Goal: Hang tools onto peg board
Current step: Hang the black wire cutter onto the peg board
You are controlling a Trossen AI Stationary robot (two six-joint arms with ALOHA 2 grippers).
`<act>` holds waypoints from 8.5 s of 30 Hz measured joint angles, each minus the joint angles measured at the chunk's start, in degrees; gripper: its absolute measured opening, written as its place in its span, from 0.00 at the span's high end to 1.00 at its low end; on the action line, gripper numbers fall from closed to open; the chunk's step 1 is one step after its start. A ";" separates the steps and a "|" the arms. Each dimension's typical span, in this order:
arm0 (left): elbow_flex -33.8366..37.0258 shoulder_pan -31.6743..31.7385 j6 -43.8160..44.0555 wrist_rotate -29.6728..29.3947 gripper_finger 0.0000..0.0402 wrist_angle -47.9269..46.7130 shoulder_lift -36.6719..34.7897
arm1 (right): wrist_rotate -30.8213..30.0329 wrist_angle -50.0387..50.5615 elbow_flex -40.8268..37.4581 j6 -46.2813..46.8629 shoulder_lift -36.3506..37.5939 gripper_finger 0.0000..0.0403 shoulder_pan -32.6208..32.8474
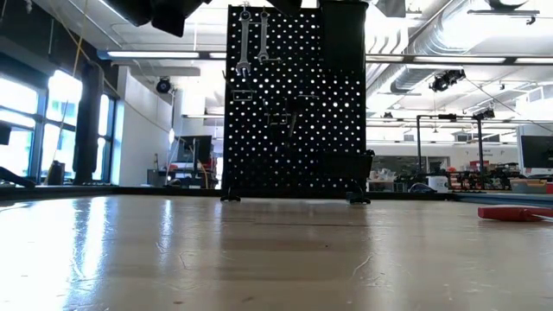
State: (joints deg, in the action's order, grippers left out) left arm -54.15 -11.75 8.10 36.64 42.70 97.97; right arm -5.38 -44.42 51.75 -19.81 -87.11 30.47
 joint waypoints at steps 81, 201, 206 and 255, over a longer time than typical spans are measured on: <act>-0.09 -7.11 -2.14 -56.80 0.54 -20.21 -4.20 | -25.51 7.24 -0.04 4.52 0.24 0.98 -2.25; 24.30 24.26 -3.89 -36.11 0.94 2.40 -11.15 | -41.42 15.79 -0.02 5.22 0.74 0.63 1.27; 24.30 24.10 -5.44 -38.61 0.94 -0.14 -14.20 | -41.41 16.00 -0.02 4.39 0.72 0.63 1.30; 24.33 29.39 -6.24 -36.21 0.94 -15.15 -23.80 | -41.41 18.03 -0.02 4.76 0.72 0.63 1.01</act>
State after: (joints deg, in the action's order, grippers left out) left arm -29.82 17.64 1.86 0.44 27.55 74.17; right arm -46.79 -26.40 51.72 -15.05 -86.39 31.48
